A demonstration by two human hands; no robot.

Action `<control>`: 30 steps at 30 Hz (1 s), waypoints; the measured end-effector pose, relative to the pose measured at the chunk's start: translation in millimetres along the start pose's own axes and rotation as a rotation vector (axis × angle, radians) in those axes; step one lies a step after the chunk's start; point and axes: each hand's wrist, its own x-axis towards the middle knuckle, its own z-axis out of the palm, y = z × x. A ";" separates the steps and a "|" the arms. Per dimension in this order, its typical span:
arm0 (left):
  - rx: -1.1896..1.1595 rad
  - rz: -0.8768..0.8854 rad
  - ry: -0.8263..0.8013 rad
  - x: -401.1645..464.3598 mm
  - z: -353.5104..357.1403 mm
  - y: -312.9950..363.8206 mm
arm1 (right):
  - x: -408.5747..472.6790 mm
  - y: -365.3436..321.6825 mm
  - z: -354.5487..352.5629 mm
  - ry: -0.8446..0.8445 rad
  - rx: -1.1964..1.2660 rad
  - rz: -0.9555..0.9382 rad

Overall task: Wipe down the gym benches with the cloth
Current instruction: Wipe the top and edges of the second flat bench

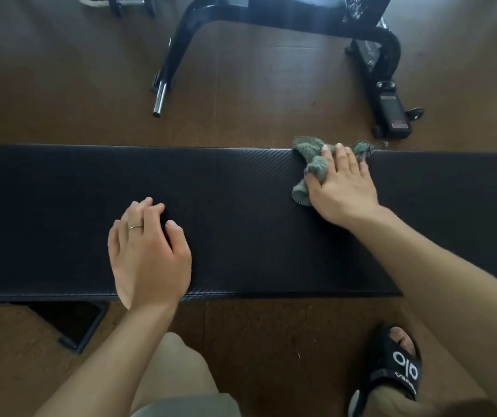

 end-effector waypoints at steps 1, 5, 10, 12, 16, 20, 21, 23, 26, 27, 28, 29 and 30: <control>0.001 -0.003 0.002 -0.1 0.1 0.3 | 11.0 -12.9 -1.7 -0.006 0.008 0.046; 0.005 -0.005 -0.006 0.8 -0.1 0.8 | 5.3 -86.7 5.7 -0.007 -0.023 -0.020; 0.013 -0.009 -0.010 -0.3 0.3 0.6 | -24.4 -147.2 18.5 0.013 -0.008 -0.398; 0.018 -0.005 -0.009 -0.6 0.1 0.1 | -18.9 -144.3 18.7 0.033 0.030 -0.494; 0.007 -0.003 -0.013 -0.6 -0.9 -1.6 | 17.4 -108.0 5.7 0.124 0.012 -0.510; -0.001 -0.021 -0.003 -1.2 -0.7 0.4 | 49.4 -40.4 -6.1 0.189 -0.008 -0.269; -0.005 -0.028 -0.002 -1.2 -0.6 1.1 | 53.7 -14.4 -8.4 0.194 -0.039 -0.208; 0.000 -0.029 0.001 -2.0 0.2 2.3 | 54.9 33.0 -13.8 0.195 -0.077 -0.098; 0.010 -0.027 0.003 -2.1 2.5 2.8 | 55.4 49.3 -17.5 0.177 -0.071 -0.022; 0.010 -0.027 0.006 -1.8 3.2 2.6 | 56.0 39.3 -17.9 0.166 -0.069 -0.014; 0.014 -0.026 0.009 -1.9 3.6 2.1 | 55.7 24.2 -17.6 0.156 -0.066 -0.020; 0.017 -0.024 0.009 -2.1 3.9 2.0 | 54.8 5.9 -16.0 0.150 -0.063 -0.047; 0.020 -0.021 0.007 -2.3 4.0 2.6 | 53.4 -14.4 -13.7 0.150 -0.059 -0.095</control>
